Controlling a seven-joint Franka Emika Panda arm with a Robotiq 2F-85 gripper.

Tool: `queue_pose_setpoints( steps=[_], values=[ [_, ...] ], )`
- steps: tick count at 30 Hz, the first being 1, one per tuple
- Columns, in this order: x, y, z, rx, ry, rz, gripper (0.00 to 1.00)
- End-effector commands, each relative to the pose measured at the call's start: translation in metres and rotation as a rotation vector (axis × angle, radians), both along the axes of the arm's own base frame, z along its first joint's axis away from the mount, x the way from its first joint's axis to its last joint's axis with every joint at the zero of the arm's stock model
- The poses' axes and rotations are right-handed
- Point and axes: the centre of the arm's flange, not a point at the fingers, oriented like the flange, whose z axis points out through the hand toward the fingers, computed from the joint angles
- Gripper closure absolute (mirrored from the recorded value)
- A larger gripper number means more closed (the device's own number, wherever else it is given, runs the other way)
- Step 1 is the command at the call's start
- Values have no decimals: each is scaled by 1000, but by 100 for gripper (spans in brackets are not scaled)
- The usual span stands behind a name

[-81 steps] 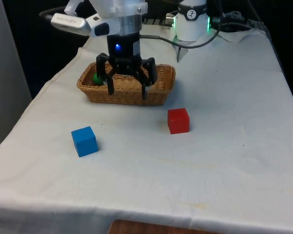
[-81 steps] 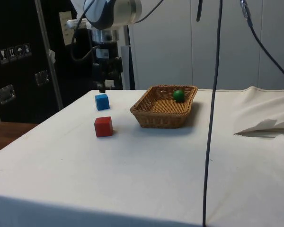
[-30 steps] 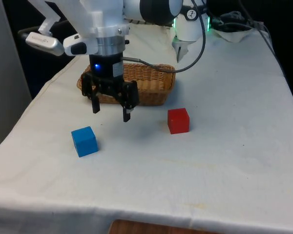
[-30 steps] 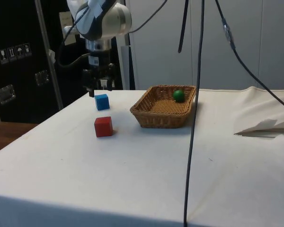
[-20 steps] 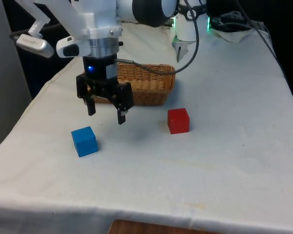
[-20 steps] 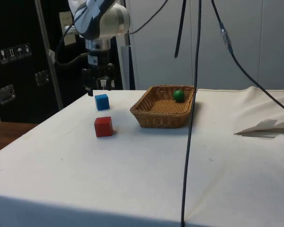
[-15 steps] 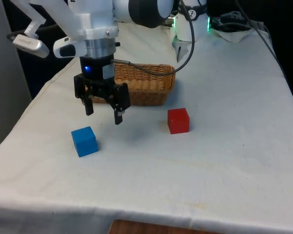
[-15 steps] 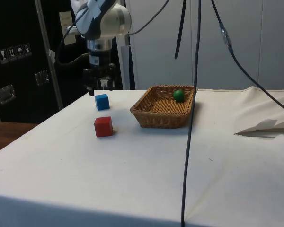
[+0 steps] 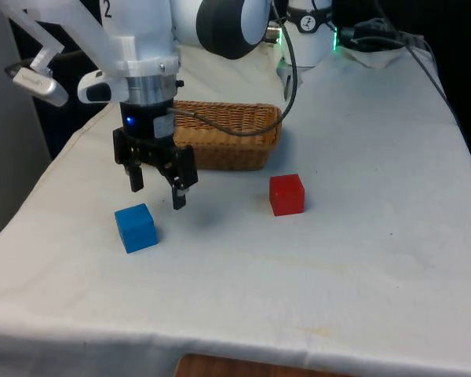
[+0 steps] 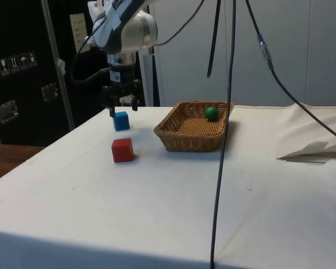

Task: Place all non-red objects into the basket.

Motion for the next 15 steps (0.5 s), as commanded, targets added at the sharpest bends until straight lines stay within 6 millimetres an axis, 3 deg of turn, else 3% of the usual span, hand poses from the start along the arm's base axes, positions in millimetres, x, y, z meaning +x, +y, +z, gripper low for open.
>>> queue_pose_setpoints(
  steps=[1, 15],
  values=[
    [2, -2, -6, 6, -2, -13, 0],
    [16, -2, -26, 14, -15, -57, 0]
  ],
)
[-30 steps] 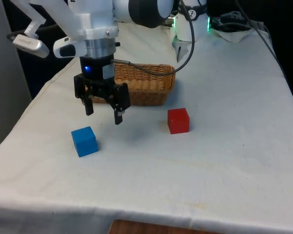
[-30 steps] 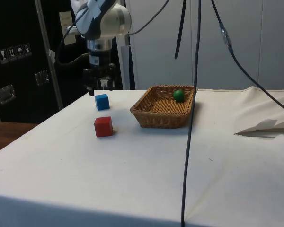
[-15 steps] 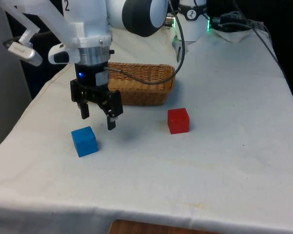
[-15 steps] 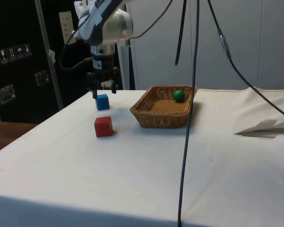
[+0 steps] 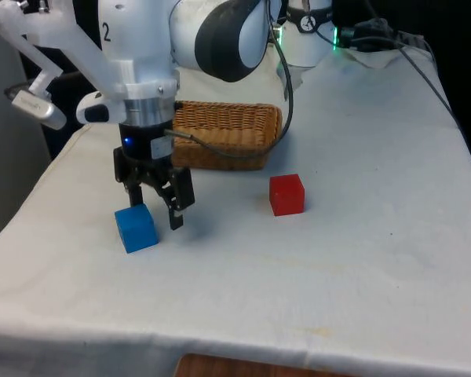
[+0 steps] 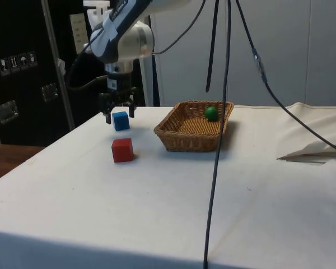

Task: Place all non-red objects into the basket.

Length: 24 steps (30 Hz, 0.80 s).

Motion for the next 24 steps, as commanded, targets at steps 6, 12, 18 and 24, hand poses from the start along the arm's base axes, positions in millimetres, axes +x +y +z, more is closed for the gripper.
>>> queue_pose_setpoints(
  steps=[6, 12, 18, 24],
  values=[
    [6, -1, -2, 1, -1, -18, 0],
    [11, -4, 0, -9, -11, -40, 0],
    [13, -9, 0, -16, -18, -55, 0],
    [12, -12, 1, -23, -22, -65, 0]
  ],
)
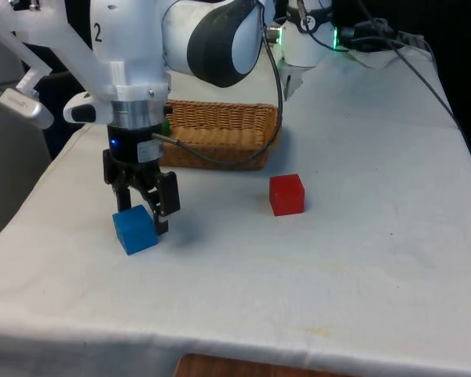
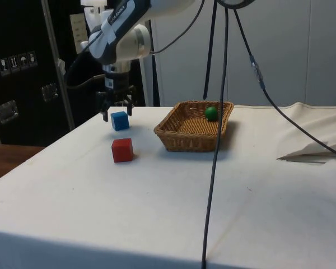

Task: Place all non-red objects into the basket.

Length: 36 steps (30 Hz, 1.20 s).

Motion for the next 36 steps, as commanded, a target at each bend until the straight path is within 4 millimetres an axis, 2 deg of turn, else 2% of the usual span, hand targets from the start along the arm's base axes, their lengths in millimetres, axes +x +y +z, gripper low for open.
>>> queue_pose_setpoints(
  steps=[1, 14, 16, 17, 20, 21, 23, 31, 33, 34, 36],
  values=[
    [1, -1, -1, 2, -1, -7, 0],
    [-1, -4, 0, -5, -2, -23, 2],
    [-1, -3, 1, -5, -1, -17, 11],
    [0, -4, 1, -6, -1, -25, 11],
    [-1, -4, 0, -6, -1, -29, 31],
    [-1, -4, 1, -7, -1, -31, 42],
    [-1, -4, 1, -8, -2, -31, 49],
    [-1, -4, 1, -8, -2, -32, 49],
    [0, -4, 9, -7, 1, -33, 49],
    [0, -5, 5, -10, -5, -28, 49],
    [0, -5, 16, -8, 3, -34, 49]
  ],
)
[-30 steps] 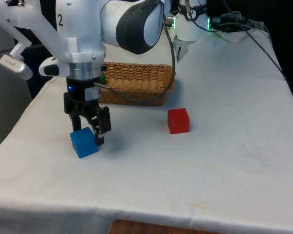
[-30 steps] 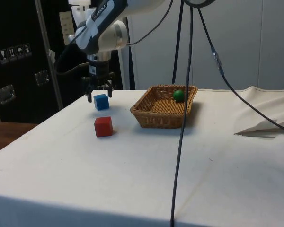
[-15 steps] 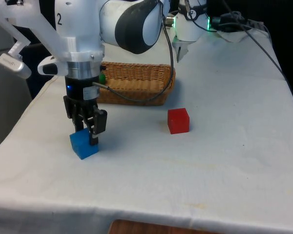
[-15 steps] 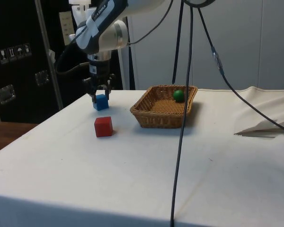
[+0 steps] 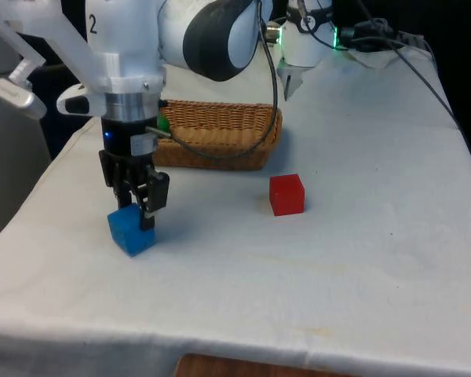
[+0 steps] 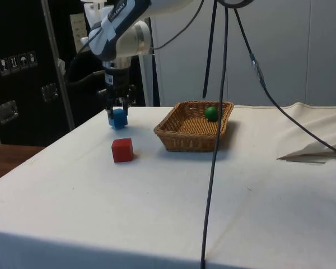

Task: Place all non-red objects into the basket.

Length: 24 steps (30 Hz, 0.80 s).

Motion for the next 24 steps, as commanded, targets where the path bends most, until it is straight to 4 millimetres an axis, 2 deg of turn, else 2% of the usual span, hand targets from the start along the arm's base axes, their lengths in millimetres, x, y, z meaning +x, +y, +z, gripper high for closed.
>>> queue_pose_setpoints(
  steps=[1, 23, 24],
  values=[
    [0, 0, 11, 1, 8, -4, 49],
    [-6, 9, 89, 13, 50, 37, 49],
    [-4, 7, 84, 16, 50, 33, 49]
  ],
)
